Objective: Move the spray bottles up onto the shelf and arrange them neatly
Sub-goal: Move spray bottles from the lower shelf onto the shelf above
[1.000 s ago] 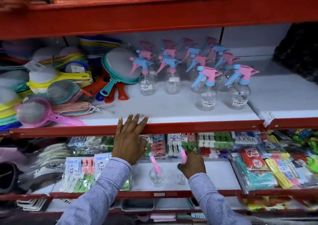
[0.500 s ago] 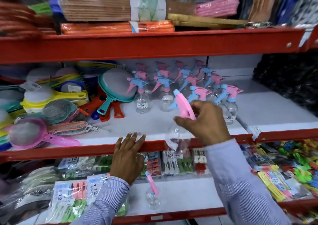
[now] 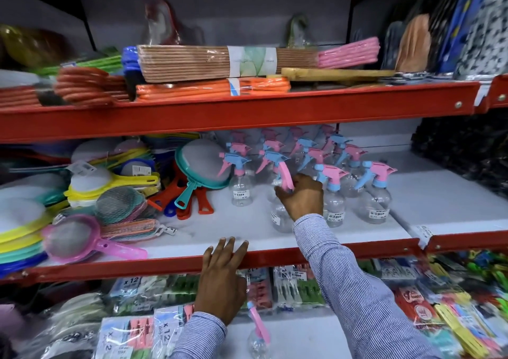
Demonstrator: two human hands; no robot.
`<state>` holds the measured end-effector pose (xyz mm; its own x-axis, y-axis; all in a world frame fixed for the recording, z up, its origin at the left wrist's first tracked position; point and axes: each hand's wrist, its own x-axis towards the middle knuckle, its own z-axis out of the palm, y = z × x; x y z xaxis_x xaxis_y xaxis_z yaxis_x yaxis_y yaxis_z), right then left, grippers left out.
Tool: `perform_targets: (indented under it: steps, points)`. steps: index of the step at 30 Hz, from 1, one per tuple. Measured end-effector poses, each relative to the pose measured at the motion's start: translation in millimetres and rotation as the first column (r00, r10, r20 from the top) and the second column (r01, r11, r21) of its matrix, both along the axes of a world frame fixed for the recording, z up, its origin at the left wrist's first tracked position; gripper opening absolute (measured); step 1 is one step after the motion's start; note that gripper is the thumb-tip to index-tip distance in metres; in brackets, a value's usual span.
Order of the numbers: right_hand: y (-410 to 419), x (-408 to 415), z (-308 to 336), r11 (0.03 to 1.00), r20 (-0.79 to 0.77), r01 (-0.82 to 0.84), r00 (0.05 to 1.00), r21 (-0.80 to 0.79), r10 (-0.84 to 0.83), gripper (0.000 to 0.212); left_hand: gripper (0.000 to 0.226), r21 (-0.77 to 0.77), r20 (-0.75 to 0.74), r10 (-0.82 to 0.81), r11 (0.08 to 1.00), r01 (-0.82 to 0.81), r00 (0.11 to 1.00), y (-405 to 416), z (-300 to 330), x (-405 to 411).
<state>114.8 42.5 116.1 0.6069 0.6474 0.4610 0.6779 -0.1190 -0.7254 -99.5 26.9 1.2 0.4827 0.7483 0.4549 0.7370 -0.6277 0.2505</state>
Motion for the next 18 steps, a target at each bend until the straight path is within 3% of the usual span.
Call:
perform_targets:
  steps: [14, 18]
  points:
    - [-4.3, -8.3, -13.2, 0.983, -0.095, 0.127, 0.989, 0.133, -0.115, 0.038, 0.08, -0.011, 0.022, 0.006, 1.0, -0.006, 1.0, -1.4, -0.7, 1.6]
    - [-6.6, -7.4, -15.7, 0.967, -0.172, 0.164, 0.976, 0.197, -0.131, 0.052, 0.081, -0.007, 0.024, 0.005, 1.0, -0.005, 1.0, -0.9, -1.5, 1.4]
